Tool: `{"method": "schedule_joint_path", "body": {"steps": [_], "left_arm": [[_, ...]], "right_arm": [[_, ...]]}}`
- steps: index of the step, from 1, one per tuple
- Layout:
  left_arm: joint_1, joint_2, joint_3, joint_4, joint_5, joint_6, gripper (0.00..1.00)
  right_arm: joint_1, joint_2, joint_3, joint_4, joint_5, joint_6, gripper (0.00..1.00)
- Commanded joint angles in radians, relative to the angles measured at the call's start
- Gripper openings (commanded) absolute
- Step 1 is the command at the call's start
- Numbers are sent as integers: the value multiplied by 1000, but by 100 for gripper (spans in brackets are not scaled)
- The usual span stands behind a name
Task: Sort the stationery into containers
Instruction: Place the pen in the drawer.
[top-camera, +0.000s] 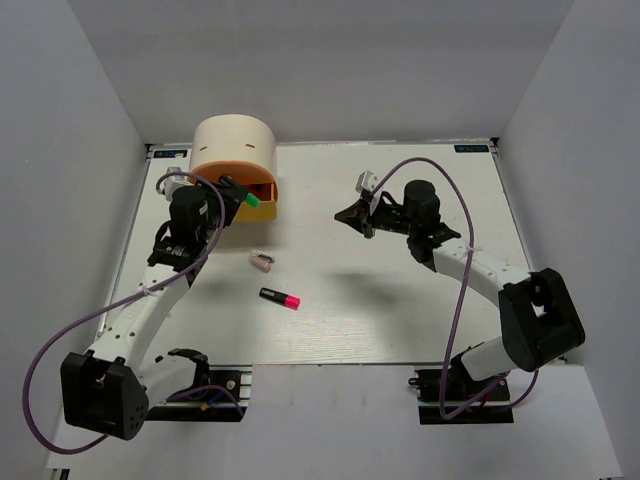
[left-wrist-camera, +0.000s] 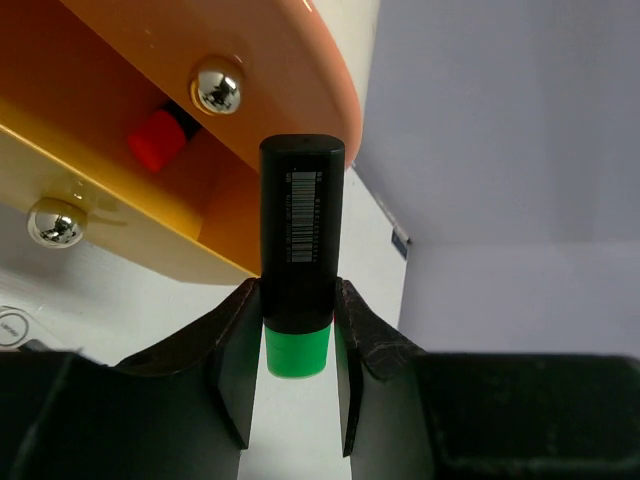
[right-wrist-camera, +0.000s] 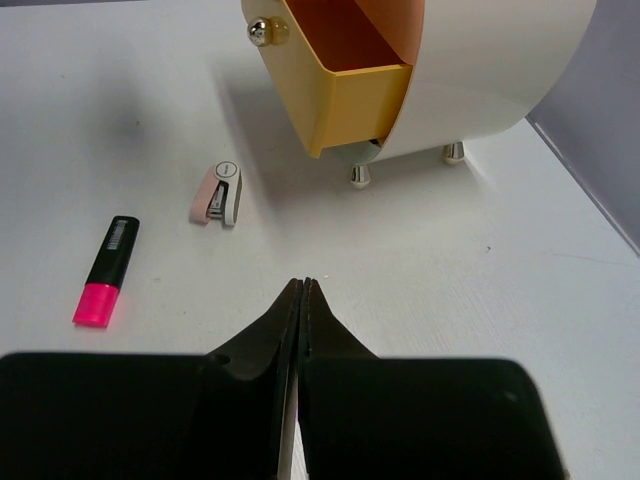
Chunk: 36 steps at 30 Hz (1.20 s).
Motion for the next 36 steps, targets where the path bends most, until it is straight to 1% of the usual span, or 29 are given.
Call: {"method": "schedule_joint_path", "body": {"steps": [1, 4, 5, 10, 14, 17, 24, 28, 32, 33, 36], "left_arm": [[-3, 4, 9, 59, -72, -105, 0], [-3, 4, -5, 96, -104, -136, 0], [-3, 4, -14, 110, -136, -136, 0], [-3, 15, -38, 159, -182, -157, 0], [-12, 24, -59, 159, -224, -157, 2], [-12, 36, -71, 188, -264, -168, 4], [-12, 93, -71, 219, -291, -188, 8], [-21, 113, -71, 228, -310, -198, 10], [-21, 132, -62, 210, -310, -208, 19], [-21, 132, -62, 209, -319, -208, 24], [-21, 141, -62, 200, -328, -208, 37]], "right_arm": [[-4, -45, -16, 14, -1, -20, 0], [-5, -48, -20, 12, -1, -18, 0], [-5, -45, -20, 12, -1, -20, 0], [-5, -39, -17, 12, -7, -15, 0], [-5, -40, -11, 6, -7, -16, 0], [-5, -42, -17, -1, -7, -18, 0], [8, -54, -25, -12, -5, -21, 1], [-5, -77, -29, -17, -5, -23, 1], [-4, -60, -32, -17, -4, -23, 3], [-5, -60, -29, -18, -4, -23, 3], [-5, -65, -33, -24, -4, -26, 8]]}}
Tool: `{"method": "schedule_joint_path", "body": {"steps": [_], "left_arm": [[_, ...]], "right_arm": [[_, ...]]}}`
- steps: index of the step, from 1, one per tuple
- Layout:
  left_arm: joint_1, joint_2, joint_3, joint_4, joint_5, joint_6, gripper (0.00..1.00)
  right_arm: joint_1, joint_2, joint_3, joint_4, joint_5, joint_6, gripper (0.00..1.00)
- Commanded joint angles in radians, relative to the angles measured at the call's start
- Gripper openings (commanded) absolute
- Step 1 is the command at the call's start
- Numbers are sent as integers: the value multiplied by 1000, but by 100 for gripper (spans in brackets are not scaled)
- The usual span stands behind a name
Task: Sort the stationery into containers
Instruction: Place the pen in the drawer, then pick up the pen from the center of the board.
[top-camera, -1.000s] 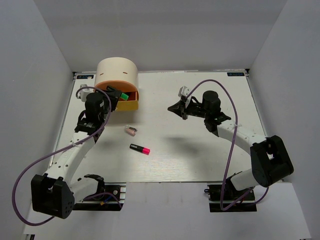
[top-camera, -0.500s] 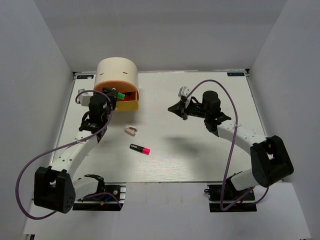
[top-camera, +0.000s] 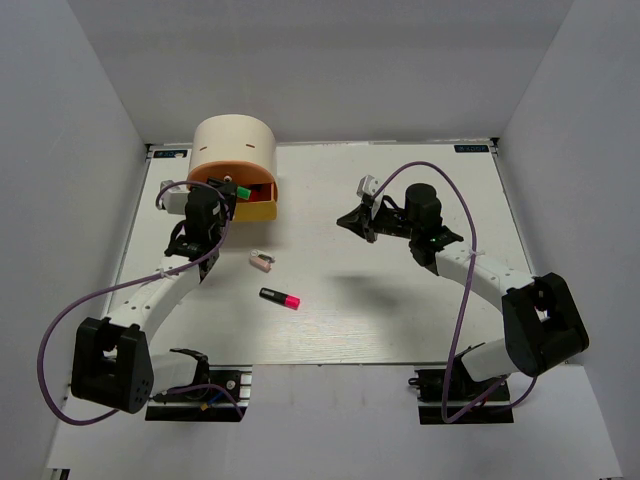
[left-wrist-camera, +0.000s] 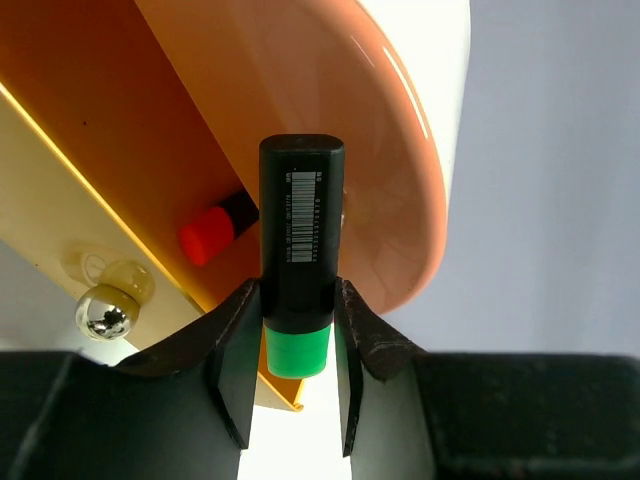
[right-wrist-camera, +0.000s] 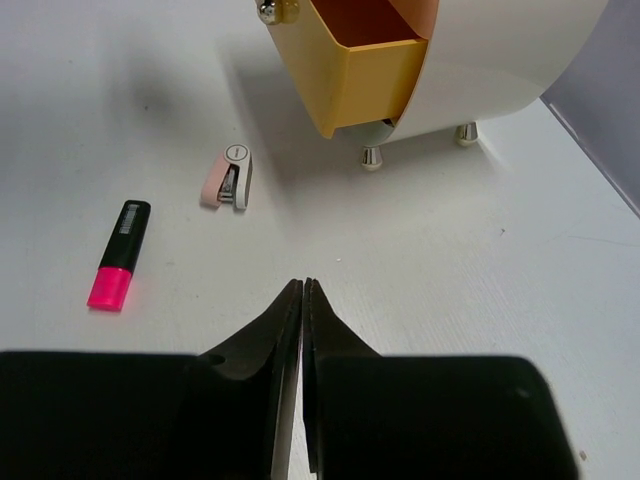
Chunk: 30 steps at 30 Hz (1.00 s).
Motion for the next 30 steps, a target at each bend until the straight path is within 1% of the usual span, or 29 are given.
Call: {"method": "schedule_joint_path", "body": {"steps": [1, 4, 6, 7, 10, 11, 12, 17, 20, 21, 22, 23, 24, 25, 26, 27, 28, 29, 30], "left_arm": [[-4, -2, 4, 0, -33, -7, 39], [-4, -2, 4, 0, -33, -7, 47], [-4, -2, 4, 0, -33, -7, 49], [-4, -2, 4, 0, -33, -7, 53], [-4, -2, 4, 0, -33, -7, 58], [-4, -2, 4, 0, -24, -7, 60], [-4, -2, 4, 0, -24, -7, 60], [-4, -2, 4, 0, -15, -7, 61], [-4, -11, 13, 0, -3, -7, 61], [-4, -22, 24, 0, 11, -7, 61], [-4, -39, 24, 0, 23, 10, 61], [-4, -50, 35, 0, 52, 31, 61], [-4, -63, 46, -15, 69, 78, 61], [-4, -98, 46, -26, 117, 108, 61], [-4, -123, 46, -26, 149, 134, 65], [6, -151, 11, -26, 180, 155, 68], [7, -181, -11, -26, 236, 165, 71], [17, -214, -38, -39, 256, 177, 75], [17, -287, -95, -40, 273, 198, 83]], "right_arm": [[-3, -32, -3, 14, -4, -13, 10], [-1, -34, -6, 8, -11, -13, 13], [-3, -34, -7, 5, -11, -13, 14], [-3, -37, -9, 7, -11, -11, 14], [0, -37, -9, 0, -13, -10, 16], [-3, -37, -9, -1, -17, -11, 18], [-5, -37, -7, -4, -22, -13, 18], [-3, -38, -4, -32, -46, -25, 29], [-5, -38, 5, -41, -68, -25, 43], [-2, -35, 16, -61, -104, -30, 61], [-1, -34, 22, -76, -123, -42, 75], [-1, -17, 37, -102, -147, -42, 90], [0, -12, 71, -148, -177, -54, 90], [6, 11, 94, -241, -273, -104, 90], [8, 35, 117, -295, -295, -131, 90], [27, 54, 191, -391, -330, -176, 90], [32, 92, 221, -520, -344, -230, 90], [44, 112, 250, -583, -343, -300, 90], [75, 171, 332, -642, -329, -330, 90]]}}
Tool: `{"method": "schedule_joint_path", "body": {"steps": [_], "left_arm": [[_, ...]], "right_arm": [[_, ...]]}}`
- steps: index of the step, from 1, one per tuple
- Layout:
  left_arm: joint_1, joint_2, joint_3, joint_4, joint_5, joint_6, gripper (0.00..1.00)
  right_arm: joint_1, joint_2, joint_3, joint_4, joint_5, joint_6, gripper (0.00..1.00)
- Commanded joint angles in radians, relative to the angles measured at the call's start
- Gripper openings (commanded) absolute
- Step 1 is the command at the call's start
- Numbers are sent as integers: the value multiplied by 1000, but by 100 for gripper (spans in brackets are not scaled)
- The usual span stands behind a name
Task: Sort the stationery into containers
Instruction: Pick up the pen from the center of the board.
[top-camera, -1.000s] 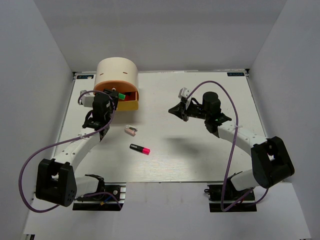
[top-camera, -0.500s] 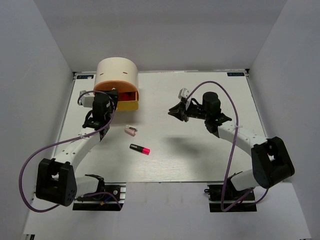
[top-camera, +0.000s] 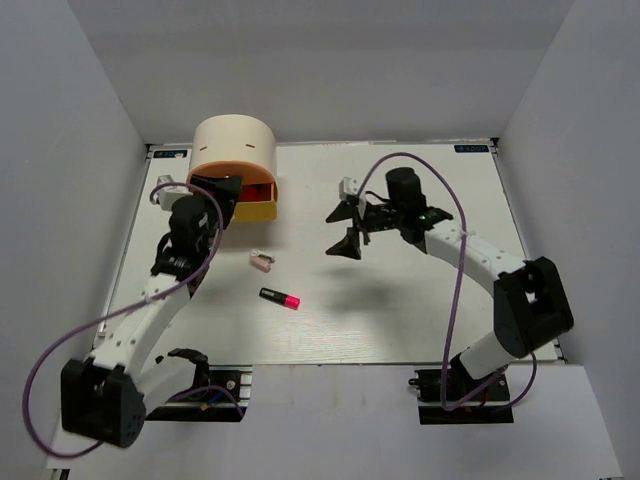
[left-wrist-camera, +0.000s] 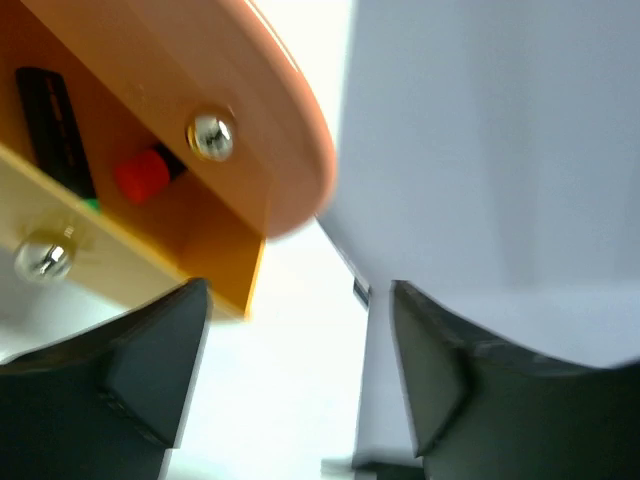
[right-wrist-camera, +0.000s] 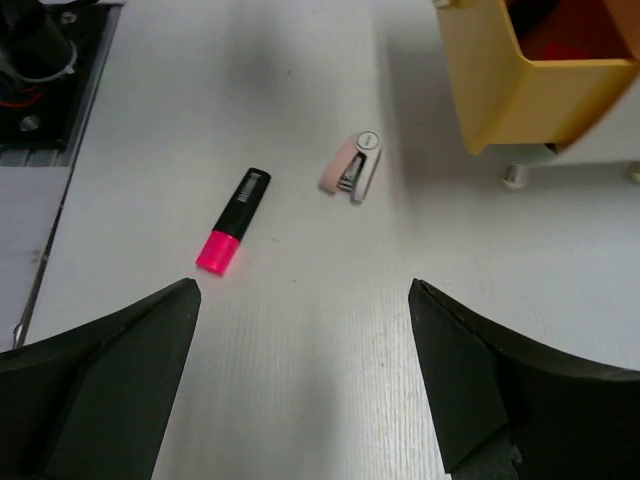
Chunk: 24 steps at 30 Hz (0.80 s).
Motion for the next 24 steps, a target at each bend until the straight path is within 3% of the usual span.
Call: {"method": "schedule_joint_path", "body": {"steps": [1, 4, 5, 8, 10, 19, 24], "left_arm": [[13, -179, -100, -46, 128, 120, 87], [13, -329, -176, -176, 140, 170, 92], [13, -363, -186, -262, 128, 179, 92], [13, -457, -197, -411, 67, 216, 92], [2, -478, -173, -561, 11, 243, 92], [2, -445, -127, -735, -69, 253, 92], [2, -436, -127, -746, -59, 242, 92]], "right_arm": [[60, 104, 164, -407, -79, -185, 90], [121, 193, 279, -555, -29, -253, 71], [162, 208, 310, -568, 12, -256, 49], [245, 268, 338, -573, 110, -219, 22], [294, 302, 344, -563, 195, -183, 27], [448, 386, 344, -442, 418, -26, 65], [508, 441, 363, -386, 585, 61, 66]]}}
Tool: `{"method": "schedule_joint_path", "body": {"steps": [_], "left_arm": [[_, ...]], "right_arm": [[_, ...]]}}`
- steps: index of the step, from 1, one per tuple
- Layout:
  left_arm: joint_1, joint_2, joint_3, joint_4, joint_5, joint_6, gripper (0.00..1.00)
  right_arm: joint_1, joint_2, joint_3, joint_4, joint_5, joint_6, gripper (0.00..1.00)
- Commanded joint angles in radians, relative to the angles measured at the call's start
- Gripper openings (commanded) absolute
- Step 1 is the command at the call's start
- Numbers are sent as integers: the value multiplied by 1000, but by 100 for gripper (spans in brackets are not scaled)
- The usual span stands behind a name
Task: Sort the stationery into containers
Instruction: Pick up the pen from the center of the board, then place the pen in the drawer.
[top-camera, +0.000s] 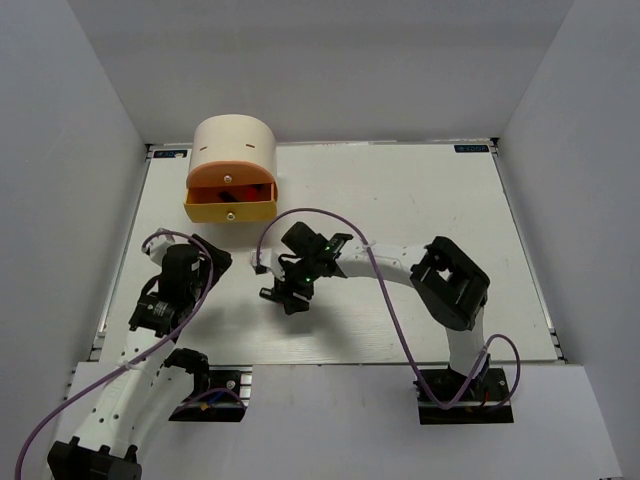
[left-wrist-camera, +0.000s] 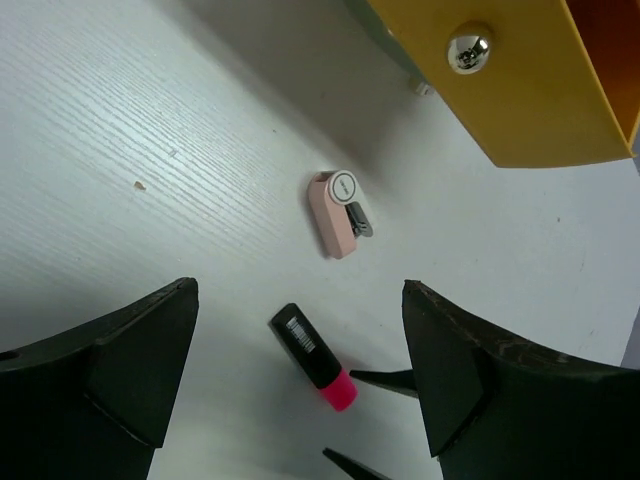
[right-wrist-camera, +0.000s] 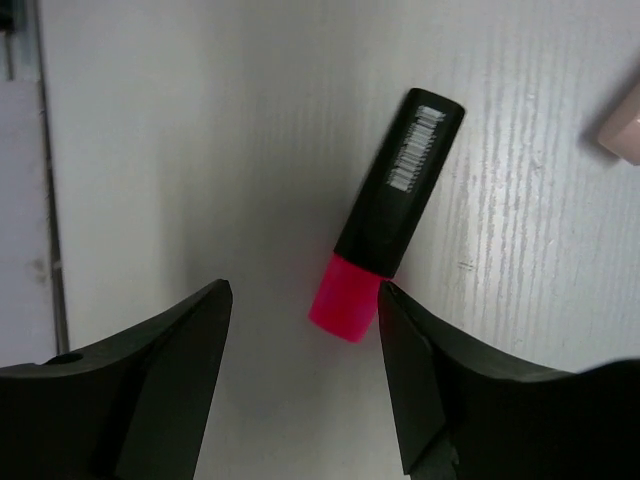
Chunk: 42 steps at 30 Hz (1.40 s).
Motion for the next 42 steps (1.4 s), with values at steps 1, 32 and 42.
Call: {"method": "schedule_joint_path", "body": {"steps": [1, 32, 42], "left_arm": [[-3, -3, 37, -41, -6, 10, 92], [-3, -80, -117, 33, 52, -30, 92], [-3, -80, -136, 54, 61, -39, 92]], "right_arm": [[31, 31, 50, 76, 187, 120, 66], [-60, -135, 163, 338, 389, -95, 0], [-79, -15, 292, 610, 389, -213, 0]]}}
